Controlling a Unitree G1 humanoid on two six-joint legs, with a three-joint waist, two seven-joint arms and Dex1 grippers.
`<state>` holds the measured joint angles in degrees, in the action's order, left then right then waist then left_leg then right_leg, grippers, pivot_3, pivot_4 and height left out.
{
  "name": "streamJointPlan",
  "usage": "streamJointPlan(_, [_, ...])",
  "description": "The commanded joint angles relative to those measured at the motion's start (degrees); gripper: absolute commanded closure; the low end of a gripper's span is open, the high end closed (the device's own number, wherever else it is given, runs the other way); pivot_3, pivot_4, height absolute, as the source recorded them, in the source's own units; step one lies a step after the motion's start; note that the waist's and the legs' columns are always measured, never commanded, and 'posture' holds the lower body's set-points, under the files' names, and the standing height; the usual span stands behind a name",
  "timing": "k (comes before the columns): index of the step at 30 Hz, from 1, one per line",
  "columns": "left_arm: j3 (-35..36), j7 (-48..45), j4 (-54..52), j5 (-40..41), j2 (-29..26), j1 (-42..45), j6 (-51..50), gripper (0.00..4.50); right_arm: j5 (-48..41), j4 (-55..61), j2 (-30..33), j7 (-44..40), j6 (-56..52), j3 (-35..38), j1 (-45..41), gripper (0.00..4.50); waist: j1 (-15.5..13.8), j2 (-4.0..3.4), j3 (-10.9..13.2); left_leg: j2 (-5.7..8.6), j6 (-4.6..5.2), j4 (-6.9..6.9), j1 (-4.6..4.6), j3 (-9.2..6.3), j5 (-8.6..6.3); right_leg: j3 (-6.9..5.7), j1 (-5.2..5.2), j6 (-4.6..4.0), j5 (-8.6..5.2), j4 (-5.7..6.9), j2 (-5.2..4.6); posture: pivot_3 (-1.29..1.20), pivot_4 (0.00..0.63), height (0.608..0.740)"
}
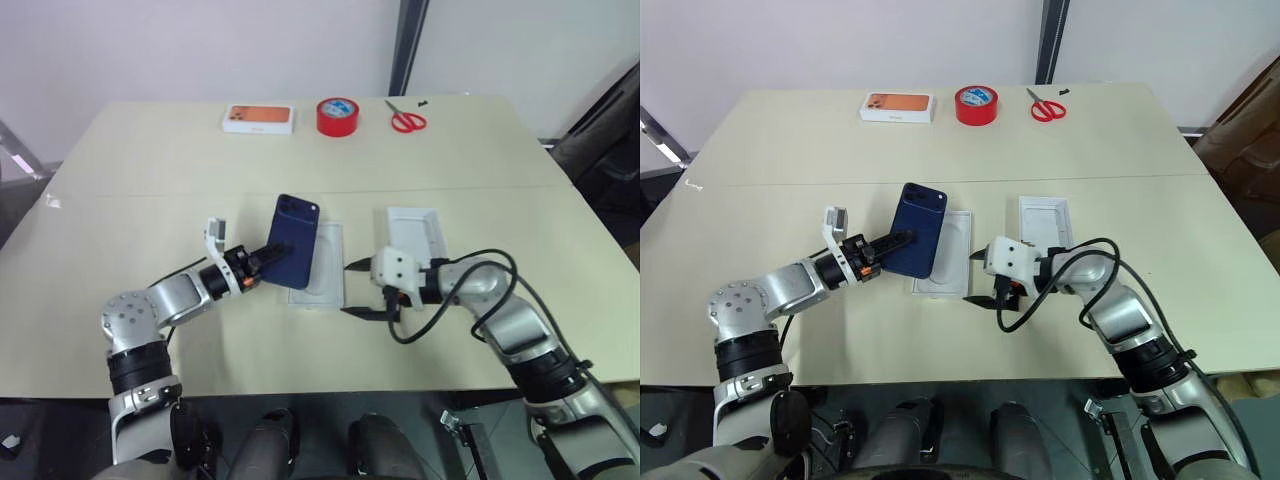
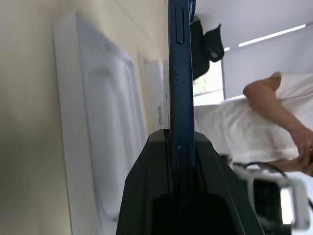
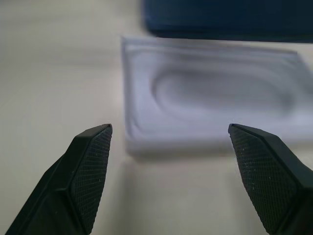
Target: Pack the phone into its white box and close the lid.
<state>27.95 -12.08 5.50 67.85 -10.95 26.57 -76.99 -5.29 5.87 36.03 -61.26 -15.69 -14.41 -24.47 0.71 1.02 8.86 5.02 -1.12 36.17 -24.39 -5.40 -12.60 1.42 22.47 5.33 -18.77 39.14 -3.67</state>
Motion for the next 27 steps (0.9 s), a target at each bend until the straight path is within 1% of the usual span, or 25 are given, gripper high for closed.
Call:
streamJointPlan(1, [-1.3,-0.2,-2.2,0.3,0.1,-0.1,1.4,4.5,-0.2,-1.5,1.4,0.5,2.2,2.3,-0.1,0.53,0.0,0.0,0.0,0.0,0.0,0.0,0.0,0.0,0.0,0.0,-0.01,0.0,0.0,0.0,0.0,0.0,0.15,0.734])
streamJointPlan(3, [-2.1,-0.4,-2.3,0.0,-0.2,-0.3,1.6,4.5,-0.1,-2.0,1.2,0.9,2.6,2.3,-0.3,0.53,0.0,0.0,0.0,0.0,0.0,0.0,0.0,0.02,0.0,0.02,0.0,0.0,0.0,0.0,0.0,0.0,0.15,0.734])
streamJointPlan(5, [-2.5,-0.6,-2.0,-0.2,-0.5,-0.3,1.9,3.51,0.0,-2.5,0.9,1.3,3.0,2.1,-0.5,0.49,0.0,0.0,0.0,0.0,0.0,0.0,0.0,0.03,0.0,0.02,0.01,0.0,0.0,0.0,0.0,0.0,0.15,0.734])
streamJointPlan(7, [-3.1,-0.7,-2.1,-0.2,-0.8,-0.4,1.8,2.72,0.2,-3.1,0.6,1.6,3.1,2.0,-0.7,0.49,0.0,0.0,0.0,0.0,0.0,0.01,0.0,0.03,0.0,0.02,0.0,0.0,0.0,0.0,0.0,0.0,0.15,0.734])
streamJointPlan(10, [-4.3,-1.2,-3.1,-0.1,-1.4,-0.6,1.4,1.22,0.5,-4.3,0.4,2.0,3.5,1.9,-1.3,0.49,-0.1,0.0,0.0,0.0,0.0,0.02,0.0,0.03,0.0,0.02,-0.02,0.0,0.0,-0.01,-0.01,0.0,0.15,0.734])
streamJointPlan(17, [-4.8,-0.8,-6.0,2.0,-2.0,-1.0,0.4,1.22,1.3,-6.7,-0.7,2.8,5.1,1.3,-2.6,0.49,-0.1,0.0,0.0,0.0,0.0,0.03,0.0,0.03,0.0,0.02,-0.02,0.0,0.0,-0.01,-0.01,0.0,0.15,0.734])
streamJointPlan(25, [-4.9,-0.3,-8.9,4.2,-3.9,-2.6,-1.3,1.22,2.2,-8.7,-2.1,2.9,6.4,1.1,-3.8,0.49,-0.1,0.0,0.0,0.0,0.0,0.04,0.0,0.03,0.0,0.01,-0.03,0.0,0.0,-0.02,0.0,0.0,0.15,0.734])
streamJointPlan(27, [-5.5,-0.8,-9.4,3.5,-5.1,-2.9,-1.3,1.22,2.3,-9.1,-2.2,2.9,6.6,1.2,-4.0,0.49,-0.1,0.0,0.0,0.0,0.0,0.04,0.0,0.03,0.0,0.01,-0.02,0.0,0.0,-0.01,0.0,0.0,0.15,0.734])
